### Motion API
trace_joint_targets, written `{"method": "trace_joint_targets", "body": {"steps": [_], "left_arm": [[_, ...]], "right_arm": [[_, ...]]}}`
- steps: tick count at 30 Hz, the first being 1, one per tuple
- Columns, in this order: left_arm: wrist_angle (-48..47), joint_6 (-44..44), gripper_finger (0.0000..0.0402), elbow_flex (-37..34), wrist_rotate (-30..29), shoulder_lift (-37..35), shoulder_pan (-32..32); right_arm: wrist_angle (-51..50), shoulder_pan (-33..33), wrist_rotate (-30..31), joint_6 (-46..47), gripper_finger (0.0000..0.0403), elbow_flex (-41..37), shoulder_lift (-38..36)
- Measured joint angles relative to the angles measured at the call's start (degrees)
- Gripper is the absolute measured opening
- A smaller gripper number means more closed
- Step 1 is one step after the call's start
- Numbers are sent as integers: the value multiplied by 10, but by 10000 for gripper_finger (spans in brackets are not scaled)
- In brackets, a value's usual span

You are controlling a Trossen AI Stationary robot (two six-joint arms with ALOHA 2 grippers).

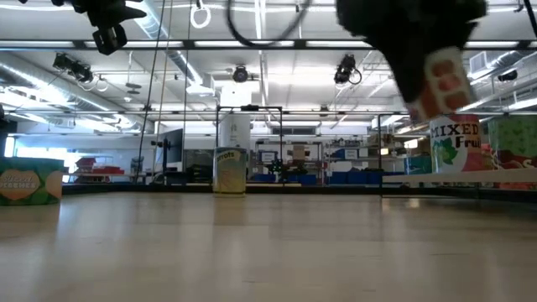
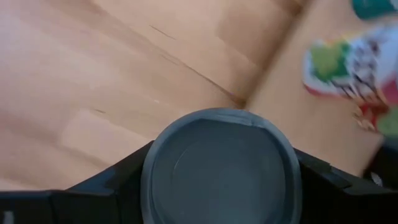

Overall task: Pick and place cans onto a shelf
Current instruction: Put the canned tomatoes can on the shelf, then put the canned peaches on the shelf

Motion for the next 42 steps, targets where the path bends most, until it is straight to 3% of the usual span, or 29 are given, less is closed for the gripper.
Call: {"method": "trace_joint_targets", "body": {"steps": [13, 23, 34, 38, 42], "left_arm": [[4, 0, 98, 0, 0, 0, 0], [3, 0, 98, 0, 0, 0, 0], [3, 0, 98, 0, -4, 0, 2], [3, 0, 98, 0, -4, 0, 2], [3, 0, 98, 0, -4, 0, 2]], "right_arm": [[118, 40, 2, 158, 288, -321, -243], [211, 45, 10, 218, 293, -469, -342], [235, 45, -26, 195, 347, -485, -354], [205, 45, -30, 179, 360, -444, -366], [144, 42, 18, 171, 361, -372, -369]]}}
